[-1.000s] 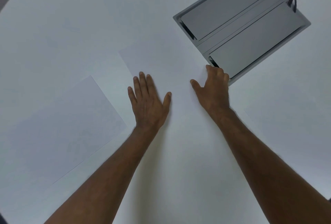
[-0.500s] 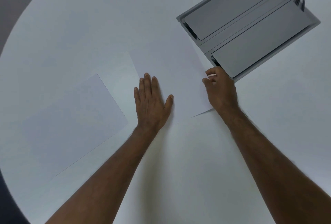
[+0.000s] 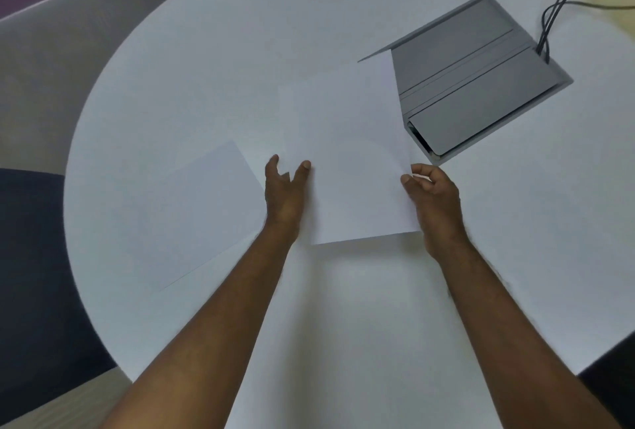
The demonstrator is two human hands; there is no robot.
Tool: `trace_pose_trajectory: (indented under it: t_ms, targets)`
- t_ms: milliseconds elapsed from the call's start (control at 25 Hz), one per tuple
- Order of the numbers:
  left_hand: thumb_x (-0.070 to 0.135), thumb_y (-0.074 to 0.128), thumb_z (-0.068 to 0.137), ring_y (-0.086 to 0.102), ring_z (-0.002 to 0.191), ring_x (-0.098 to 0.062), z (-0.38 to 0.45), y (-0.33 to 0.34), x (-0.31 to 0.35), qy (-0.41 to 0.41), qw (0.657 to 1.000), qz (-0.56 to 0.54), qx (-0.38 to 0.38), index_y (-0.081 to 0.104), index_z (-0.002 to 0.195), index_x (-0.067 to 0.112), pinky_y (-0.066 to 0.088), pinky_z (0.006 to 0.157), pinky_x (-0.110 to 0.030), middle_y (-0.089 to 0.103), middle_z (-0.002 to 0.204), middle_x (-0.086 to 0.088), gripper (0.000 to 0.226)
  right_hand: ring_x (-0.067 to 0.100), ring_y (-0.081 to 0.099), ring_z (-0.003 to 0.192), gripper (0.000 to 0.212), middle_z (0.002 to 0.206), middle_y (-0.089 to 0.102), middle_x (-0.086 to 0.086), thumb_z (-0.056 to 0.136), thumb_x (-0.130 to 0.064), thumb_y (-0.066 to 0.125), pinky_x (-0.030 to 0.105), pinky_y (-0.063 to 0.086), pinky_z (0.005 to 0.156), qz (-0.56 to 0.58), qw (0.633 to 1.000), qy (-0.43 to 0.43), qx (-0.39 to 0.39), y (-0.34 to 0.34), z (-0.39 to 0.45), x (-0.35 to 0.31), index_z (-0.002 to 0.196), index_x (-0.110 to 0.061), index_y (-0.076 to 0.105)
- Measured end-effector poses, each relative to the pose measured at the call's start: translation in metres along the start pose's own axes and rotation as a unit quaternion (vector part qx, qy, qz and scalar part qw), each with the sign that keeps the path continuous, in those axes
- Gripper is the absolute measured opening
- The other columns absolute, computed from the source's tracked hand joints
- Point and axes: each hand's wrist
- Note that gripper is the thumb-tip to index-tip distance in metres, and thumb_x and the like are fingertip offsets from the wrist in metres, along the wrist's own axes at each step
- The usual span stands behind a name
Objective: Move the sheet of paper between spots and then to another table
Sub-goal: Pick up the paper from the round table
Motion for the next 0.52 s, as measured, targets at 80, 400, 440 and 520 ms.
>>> trace_pose_trajectory:
  t_ms: [80,400,440,520]
  targets:
    - [0.03,0.067,0.098,0.067,0.12,-0.028,-0.018,-0.025,0.007,-0.001,0.999,-0.035,-0.009,0.064,0.132,0.014,0.053,0.107,-0.047,0.071,0.128,-0.008,0.038,0.017,0.073,0.096,0.012,0.105,0.077,-0.001,0.092,-0.023,0.073,0.032,0.058,0.085,0.019,1.0,0.004,-0.005,0.003,-0.031,-0.005,0.098,-0.032,0.069]
    - [0.023,0.062,0.1,0.072,0.093,-0.033,-0.143,-0.177,0.007,0.081,0.996,-0.045,0.015,0.07,0.101,-0.002,0.059,0.085,-0.048,0.077,0.106,-0.016,0.026,0.019,0.07,0.096,0.017,0.11,0.077,0.009,0.093,-0.019,0.073,0.034,0.053,0.084,0.059,0.995,-0.029,-0.076,0.032,-0.205,-0.027,0.107,-0.028,0.067]
    - [0.024,0.062,0.1,0.07,0.09,-0.032,-0.16,-0.201,0.004,0.088,0.995,-0.051,0.016,0.068,0.1,-0.005,0.058,0.082,-0.045,0.076,0.103,-0.014,0.029,0.021,0.069,0.097,0.019,0.112,0.076,0.011,0.093,-0.016,0.072,0.037,0.053,0.086,0.063,0.993,-0.035,-0.092,0.04,-0.231,-0.031,0.109,-0.025,0.067]
    - [0.027,0.062,0.1,0.063,0.083,-0.026,-0.194,-0.251,-0.001,0.103,0.992,-0.061,0.027,0.063,0.097,-0.008,0.053,0.077,-0.04,0.07,0.093,-0.014,0.035,0.023,0.07,0.099,0.021,0.113,0.076,0.011,0.094,-0.012,0.07,0.041,0.053,0.088,0.072,0.988,-0.051,-0.123,0.057,-0.279,-0.04,0.113,-0.021,0.066]
Point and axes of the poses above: each hand's wrist, its own z-axis towards the middle knuckle, its own y-axis out of the palm, x = y × z
